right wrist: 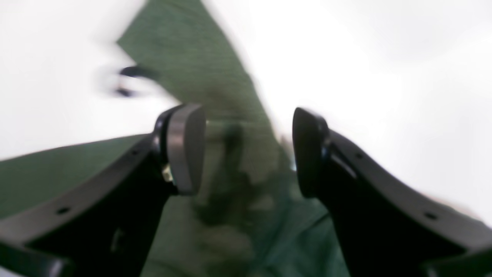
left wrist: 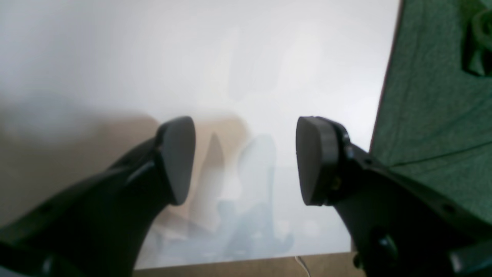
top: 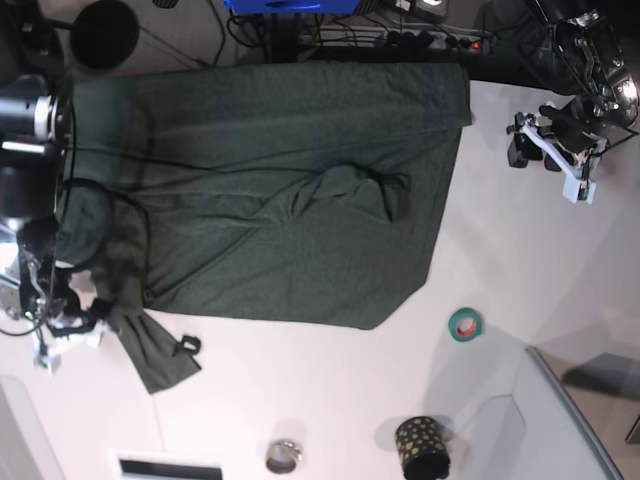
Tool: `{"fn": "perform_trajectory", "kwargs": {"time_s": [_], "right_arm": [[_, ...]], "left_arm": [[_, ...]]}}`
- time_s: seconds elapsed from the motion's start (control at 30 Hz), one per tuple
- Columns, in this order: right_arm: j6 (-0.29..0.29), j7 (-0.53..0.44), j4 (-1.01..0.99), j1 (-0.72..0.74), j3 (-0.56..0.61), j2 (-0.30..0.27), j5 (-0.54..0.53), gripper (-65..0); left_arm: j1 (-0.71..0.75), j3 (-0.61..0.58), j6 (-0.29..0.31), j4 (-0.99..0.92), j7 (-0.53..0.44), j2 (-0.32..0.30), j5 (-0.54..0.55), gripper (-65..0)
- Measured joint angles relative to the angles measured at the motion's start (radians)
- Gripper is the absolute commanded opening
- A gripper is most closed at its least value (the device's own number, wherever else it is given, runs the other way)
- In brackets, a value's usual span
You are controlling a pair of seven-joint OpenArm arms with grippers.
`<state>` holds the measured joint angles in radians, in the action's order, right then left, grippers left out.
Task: Layout the t-shirt on the table in an organized manner, then fold the t-shirt properly
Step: 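Grasp the bunched sleeve fabric with the right gripper, then pull the sleeve fabric with the right gripper away from the shirt body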
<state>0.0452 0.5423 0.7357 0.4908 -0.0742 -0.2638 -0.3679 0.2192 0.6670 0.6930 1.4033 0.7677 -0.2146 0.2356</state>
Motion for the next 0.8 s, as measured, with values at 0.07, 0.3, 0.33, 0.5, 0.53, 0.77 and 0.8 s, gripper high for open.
{"fn": "perform_trajectory", "kwargs": {"time_s": [0.07, 0.3, 0.33, 0.5, 0.53, 0.77, 0.8], "right_arm": [[0.021, -0.113, -0.188, 0.063, 0.084, -0.020, -0.003, -31.2], [0.043, -0.262, -0.388, 0.146, 0.174, 0.000, -0.011, -37.4], [0.043, -0.262, -0.388, 0.142, 0.174, -0.002, -0.011, -38.1], [0.042, -0.262, -0.389, 0.136, 0.174, -0.003, -0.011, -38.6], [0.042, -0.263, -0.389, 0.137, 0.174, -0.002, -0.011, -39.0], [0.042, -0.262, -0.389, 0.137, 0.178, -0.002, -0.015, -63.0], [0.042, -0.262, -0.389, 0.137, 0.178, -0.002, -0.014, -64.2]], "left_arm": [[0.002, 0.000, 0.000, 0.001, 0.000, 0.000, 0.000, -25.3], [0.005, 0.001, 0.000, 0.001, -0.001, 0.001, 0.000, -25.3], [0.005, 0.000, 0.000, 0.001, -0.001, 0.001, 0.000, -25.3], [0.006, 0.001, 0.000, 0.000, 0.000, 0.001, 0.000, -25.3], [0.005, 0.001, 0.000, 0.000, 0.000, 0.001, 0.000, -25.3], [0.005, 0.001, 0.000, -0.002, -0.001, 0.001, 0.000, -25.3], [0.005, 0.001, 0.000, -0.002, 0.000, 0.001, 0.000, -25.3]]}}
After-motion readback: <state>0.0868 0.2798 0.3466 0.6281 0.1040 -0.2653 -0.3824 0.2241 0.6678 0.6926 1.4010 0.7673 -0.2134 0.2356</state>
